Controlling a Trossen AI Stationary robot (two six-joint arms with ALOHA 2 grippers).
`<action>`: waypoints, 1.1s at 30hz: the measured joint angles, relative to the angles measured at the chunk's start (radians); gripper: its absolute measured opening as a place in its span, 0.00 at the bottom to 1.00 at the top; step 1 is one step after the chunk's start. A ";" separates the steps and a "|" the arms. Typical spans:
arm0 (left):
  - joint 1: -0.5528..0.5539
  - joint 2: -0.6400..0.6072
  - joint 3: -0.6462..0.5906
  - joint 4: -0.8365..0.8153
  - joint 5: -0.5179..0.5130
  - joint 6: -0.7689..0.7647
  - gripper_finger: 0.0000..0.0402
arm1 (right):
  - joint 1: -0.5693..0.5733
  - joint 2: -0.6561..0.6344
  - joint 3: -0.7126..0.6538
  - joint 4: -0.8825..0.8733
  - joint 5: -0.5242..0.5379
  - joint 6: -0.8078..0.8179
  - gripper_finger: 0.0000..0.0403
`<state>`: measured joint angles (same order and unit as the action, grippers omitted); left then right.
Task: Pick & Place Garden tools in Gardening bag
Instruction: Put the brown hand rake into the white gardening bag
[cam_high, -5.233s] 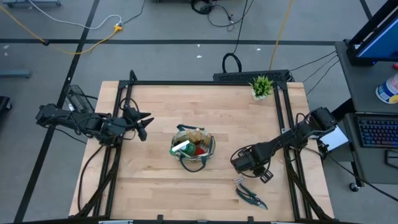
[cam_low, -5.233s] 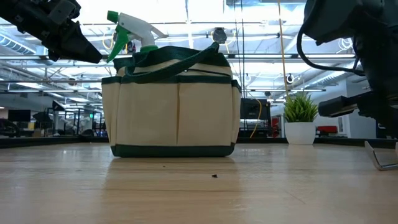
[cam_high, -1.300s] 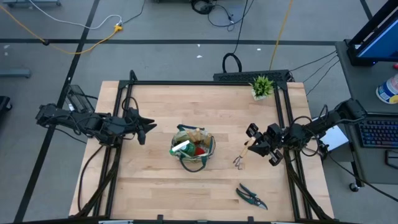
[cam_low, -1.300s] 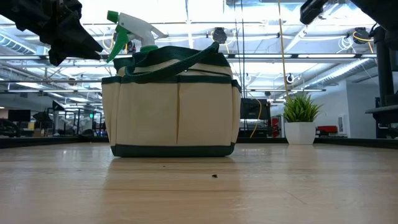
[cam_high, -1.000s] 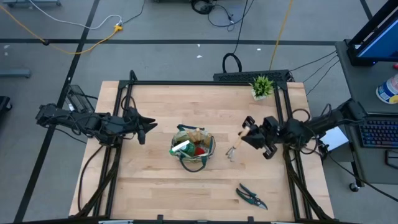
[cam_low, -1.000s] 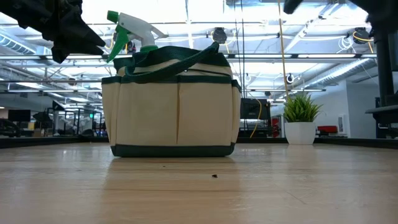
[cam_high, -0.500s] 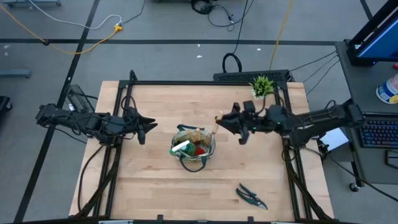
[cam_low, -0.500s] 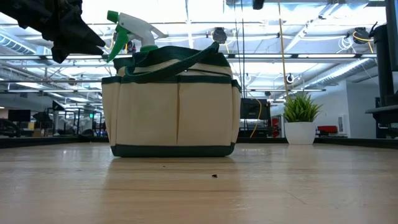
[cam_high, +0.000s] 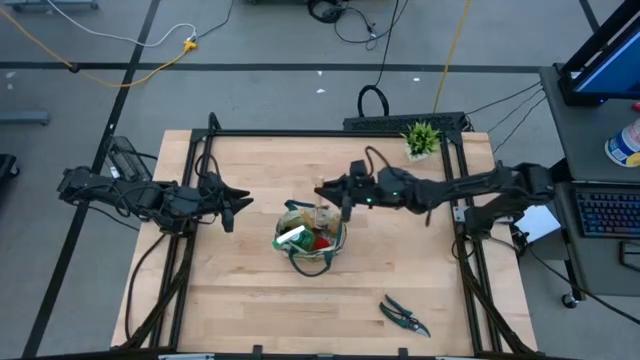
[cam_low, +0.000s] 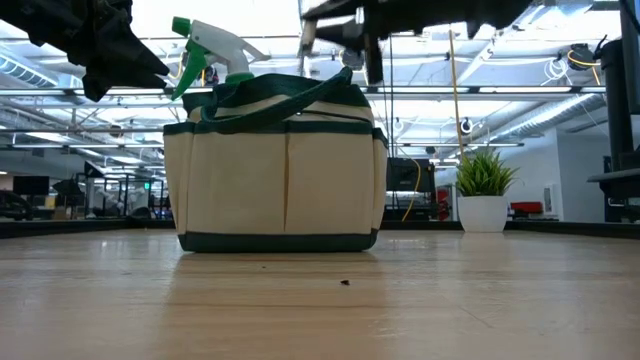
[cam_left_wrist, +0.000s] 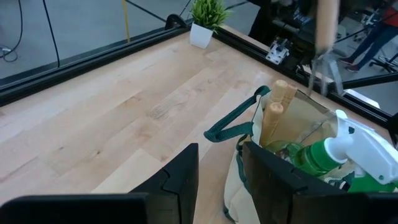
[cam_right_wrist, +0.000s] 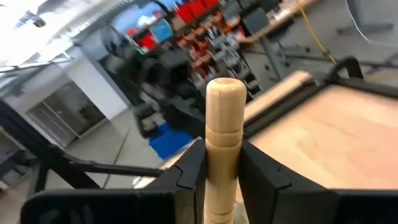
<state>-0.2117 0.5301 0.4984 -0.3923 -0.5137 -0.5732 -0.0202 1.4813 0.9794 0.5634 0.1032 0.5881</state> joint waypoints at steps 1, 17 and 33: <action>0.000 0.000 0.000 0.000 0.000 -0.001 0.32 | -0.001 0.012 0.000 -0.001 0.000 0.007 0.16; 0.000 0.000 0.000 -0.001 0.000 0.022 0.32 | 0.011 0.055 0.000 -0.134 0.001 0.034 0.16; 0.000 0.000 0.000 0.000 -0.001 0.029 0.32 | 0.042 0.055 -0.049 -0.152 0.001 -0.105 0.16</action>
<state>-0.2119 0.5301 0.4984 -0.3927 -0.5144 -0.5444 0.0216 1.5362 0.9303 0.4119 0.1043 0.4834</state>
